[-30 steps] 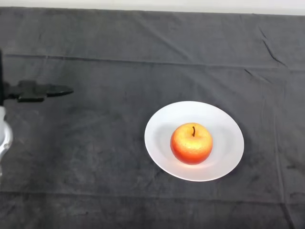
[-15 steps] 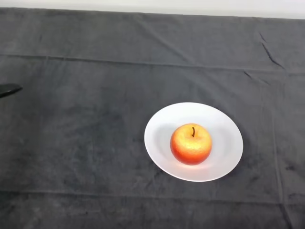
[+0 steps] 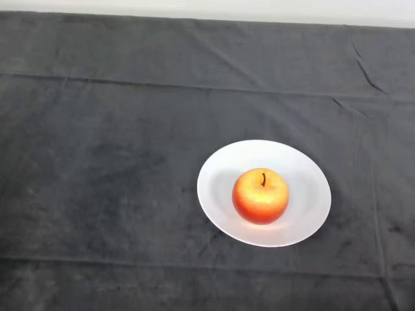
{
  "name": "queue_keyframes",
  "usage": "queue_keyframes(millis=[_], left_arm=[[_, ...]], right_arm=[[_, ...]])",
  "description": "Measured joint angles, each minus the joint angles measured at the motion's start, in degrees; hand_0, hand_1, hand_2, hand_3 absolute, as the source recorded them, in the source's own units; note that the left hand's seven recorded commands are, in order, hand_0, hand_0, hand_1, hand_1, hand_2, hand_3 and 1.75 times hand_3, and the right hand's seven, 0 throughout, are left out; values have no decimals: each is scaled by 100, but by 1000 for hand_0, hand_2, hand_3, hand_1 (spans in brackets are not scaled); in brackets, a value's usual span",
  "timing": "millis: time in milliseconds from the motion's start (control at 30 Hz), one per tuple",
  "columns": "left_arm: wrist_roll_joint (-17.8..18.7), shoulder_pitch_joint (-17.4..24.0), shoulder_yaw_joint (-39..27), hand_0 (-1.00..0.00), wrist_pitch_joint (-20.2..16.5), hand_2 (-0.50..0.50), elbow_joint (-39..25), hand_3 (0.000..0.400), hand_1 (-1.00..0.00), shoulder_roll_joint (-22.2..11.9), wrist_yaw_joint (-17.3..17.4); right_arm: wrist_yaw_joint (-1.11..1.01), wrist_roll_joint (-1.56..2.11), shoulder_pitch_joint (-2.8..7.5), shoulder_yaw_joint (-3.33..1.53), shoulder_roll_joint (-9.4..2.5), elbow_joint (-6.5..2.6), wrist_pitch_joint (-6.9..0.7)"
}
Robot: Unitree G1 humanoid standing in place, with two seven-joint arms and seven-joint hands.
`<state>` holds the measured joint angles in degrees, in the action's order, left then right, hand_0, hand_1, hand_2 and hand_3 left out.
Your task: Move the apple to the plate
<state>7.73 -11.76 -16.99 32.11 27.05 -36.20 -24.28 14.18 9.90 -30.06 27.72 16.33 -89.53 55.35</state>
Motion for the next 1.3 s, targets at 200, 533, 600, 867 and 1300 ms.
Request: queue_keyframes(millis=[200, 533, 600, 867, 1300], left_arm=[[0, 100, -209, 0, 50, 0, 0, 0, 0, 1, -3], [-2, 175, -274, 0, 116, 0, 17, 0, 0, 10, -1], [-2, 175, -274, 0, 122, 0, 35, 0, 0, 12, -1], [-13, 146, -427, 0, 198, 0, 363, 0, 0, 38, 20], [-59, 140, -452, 0, 198, 0, 495, 0, 0, 196, 112]], right_arm=[[0, 0, 0, -10, -1, 0, 0], [0, 6, 1, -13, -2, -4, -4], [0, 7, 1, -13, -2, -4, -5], [0, 7, 1, -33, -3, -4, -6], [0, 7, 2, -45, -3, -6, -8]])
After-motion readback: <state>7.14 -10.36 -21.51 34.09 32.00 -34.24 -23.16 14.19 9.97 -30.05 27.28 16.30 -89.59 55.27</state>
